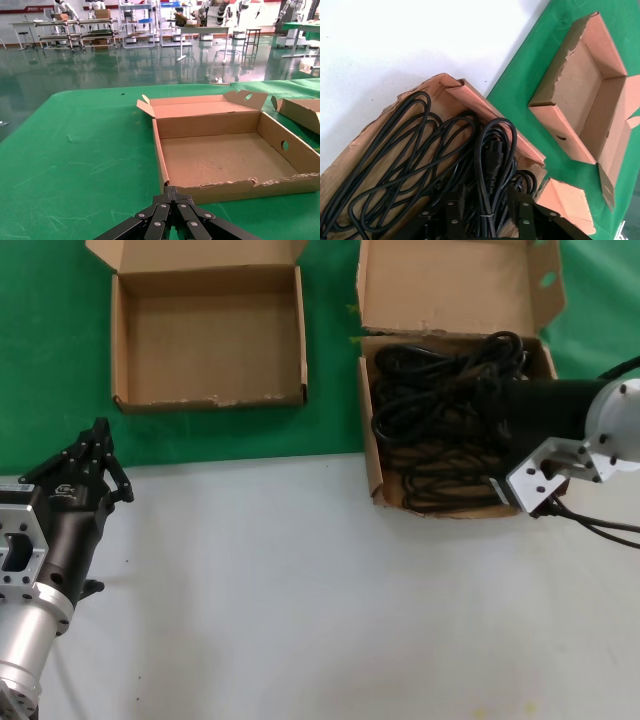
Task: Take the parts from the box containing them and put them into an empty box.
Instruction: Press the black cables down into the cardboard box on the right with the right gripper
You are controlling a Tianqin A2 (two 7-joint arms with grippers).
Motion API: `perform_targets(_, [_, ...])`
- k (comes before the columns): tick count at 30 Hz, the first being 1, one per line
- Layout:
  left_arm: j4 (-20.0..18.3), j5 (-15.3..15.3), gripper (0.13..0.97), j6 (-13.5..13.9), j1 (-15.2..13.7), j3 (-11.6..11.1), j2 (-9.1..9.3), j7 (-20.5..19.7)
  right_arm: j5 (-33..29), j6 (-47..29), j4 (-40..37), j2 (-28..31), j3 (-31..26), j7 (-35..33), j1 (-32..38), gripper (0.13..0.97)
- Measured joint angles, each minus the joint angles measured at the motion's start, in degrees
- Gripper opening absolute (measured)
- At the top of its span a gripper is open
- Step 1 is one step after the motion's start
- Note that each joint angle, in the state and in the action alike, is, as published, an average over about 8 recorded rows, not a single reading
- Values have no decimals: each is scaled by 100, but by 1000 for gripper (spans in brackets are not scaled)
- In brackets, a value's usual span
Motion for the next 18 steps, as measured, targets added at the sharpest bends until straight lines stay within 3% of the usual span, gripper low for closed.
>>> perform_targets(6, [0,0,145,0,0,0,0,0,-158,-55,-181,-139,-79,59,90,369])
perform_targets(15, [0,0,145,0,0,0,0,0,-334,-131,-454,-302,-154,161,233,441])
perform_targets(18, [0,0,145,0,0,0,0,0,-355,-135,-541,-352,-176,178,270,424])
